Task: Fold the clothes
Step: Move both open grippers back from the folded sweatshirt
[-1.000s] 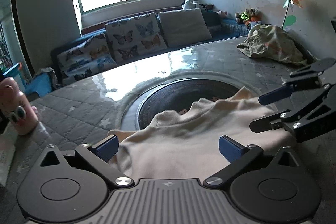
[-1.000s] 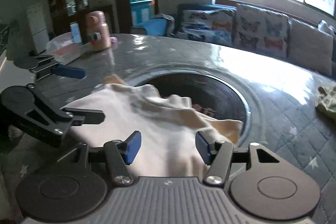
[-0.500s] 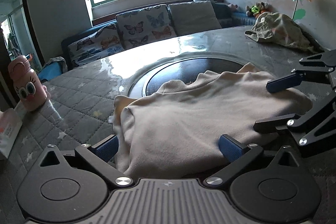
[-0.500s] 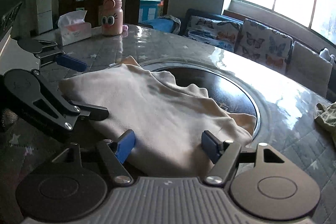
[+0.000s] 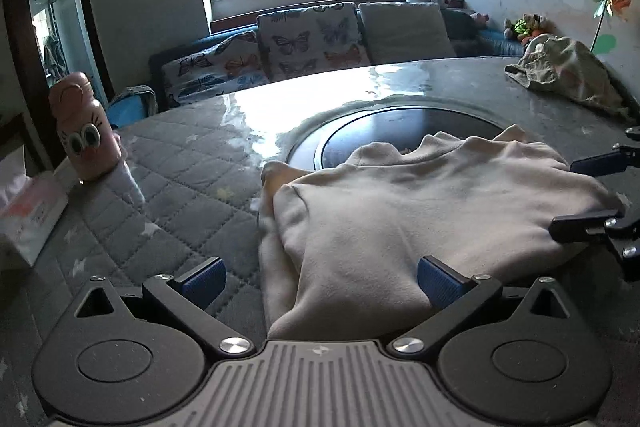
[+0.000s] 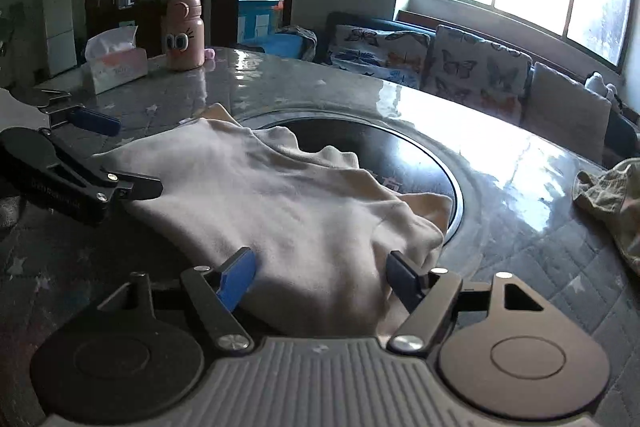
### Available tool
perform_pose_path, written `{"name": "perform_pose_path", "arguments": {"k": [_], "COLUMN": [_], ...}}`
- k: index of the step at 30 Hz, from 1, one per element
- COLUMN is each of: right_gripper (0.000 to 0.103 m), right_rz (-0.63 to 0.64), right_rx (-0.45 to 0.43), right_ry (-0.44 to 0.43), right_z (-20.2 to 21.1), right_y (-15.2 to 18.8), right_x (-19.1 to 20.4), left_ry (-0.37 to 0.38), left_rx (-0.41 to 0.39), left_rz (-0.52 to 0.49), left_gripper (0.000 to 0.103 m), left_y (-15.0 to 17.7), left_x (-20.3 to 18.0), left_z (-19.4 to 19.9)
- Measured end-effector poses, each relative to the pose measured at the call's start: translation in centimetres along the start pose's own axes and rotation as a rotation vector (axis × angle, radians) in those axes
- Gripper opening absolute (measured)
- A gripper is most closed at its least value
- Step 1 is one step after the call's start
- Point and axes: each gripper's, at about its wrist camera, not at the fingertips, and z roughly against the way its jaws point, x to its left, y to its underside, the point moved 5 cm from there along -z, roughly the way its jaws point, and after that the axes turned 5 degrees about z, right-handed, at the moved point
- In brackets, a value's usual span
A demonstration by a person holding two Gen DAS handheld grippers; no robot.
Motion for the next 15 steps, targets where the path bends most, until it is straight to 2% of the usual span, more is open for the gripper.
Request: {"name": "perform_pose_path", "arguments": {"k": [6, 11, 15], "right_gripper": [0.077, 0.080, 0.081], "right_rz": [-0.032, -0.060, -0.063], "right_rx": [-0.021, 0.023, 0.017], "right_ry": [0.030, 0.047, 0.051], "right_z": [1.5, 0.8, 1.3], "right_y": [-0.2, 1.4, 0.9], "right_x": [-1.5, -2.2, -2.7], "left_ry": [-0.028, -0.076, -0.075], "left_rx": [-0.042, 0.002, -0.015], "left_rz": [0.028, 0.056, 0.079], "left_gripper": [0.103, 0.103, 0.103], "left_y": [-1.1, -0.2, -0.7], "left_x": [1.4, 2.8, 3.5], "left_z": [1.0, -0.7, 0.0]}}
